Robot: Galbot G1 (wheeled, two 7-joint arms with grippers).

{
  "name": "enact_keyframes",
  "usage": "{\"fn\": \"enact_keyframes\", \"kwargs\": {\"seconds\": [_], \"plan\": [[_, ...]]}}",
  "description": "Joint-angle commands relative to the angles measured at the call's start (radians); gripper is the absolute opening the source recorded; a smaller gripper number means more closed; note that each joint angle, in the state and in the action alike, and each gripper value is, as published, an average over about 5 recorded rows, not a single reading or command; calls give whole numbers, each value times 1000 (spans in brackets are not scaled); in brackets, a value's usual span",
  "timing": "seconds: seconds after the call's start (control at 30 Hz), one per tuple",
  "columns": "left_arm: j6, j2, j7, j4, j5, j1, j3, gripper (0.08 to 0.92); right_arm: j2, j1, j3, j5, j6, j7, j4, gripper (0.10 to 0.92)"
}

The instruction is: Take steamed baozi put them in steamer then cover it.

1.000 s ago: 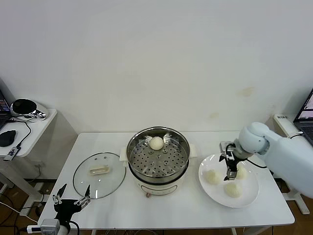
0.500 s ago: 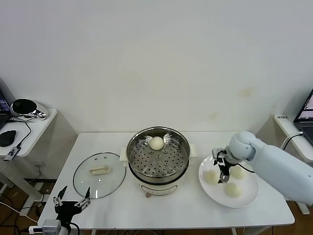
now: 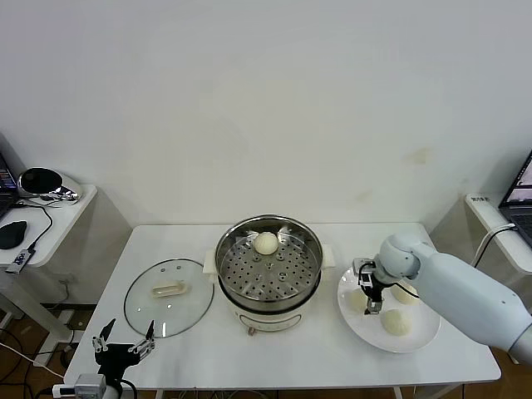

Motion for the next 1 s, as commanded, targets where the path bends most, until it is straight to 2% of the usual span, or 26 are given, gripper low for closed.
{"fn": "enact_keyframes", "kwargs": {"seconds": [0.03,0.23,0.57,0.8,1.0], "plan": [[0,0,1,5,1,-3,1,823,14,-3,0,-7,4,14,-22,823],[0,0,1,9,3,-5,3,823,11,-9,1,-4,5,10,-21,818],[0,0,0,6,4,-5,3,823,-17,-3,22,17,-3,6,3,642],[-1,0,-2,7,5,-16,8,823,-100,76,14,90,-37,-17,99,628],[-1,-1,-4,7,14,-30,16,823,-164,350,-142,249,-84,-60,204,628]]}}
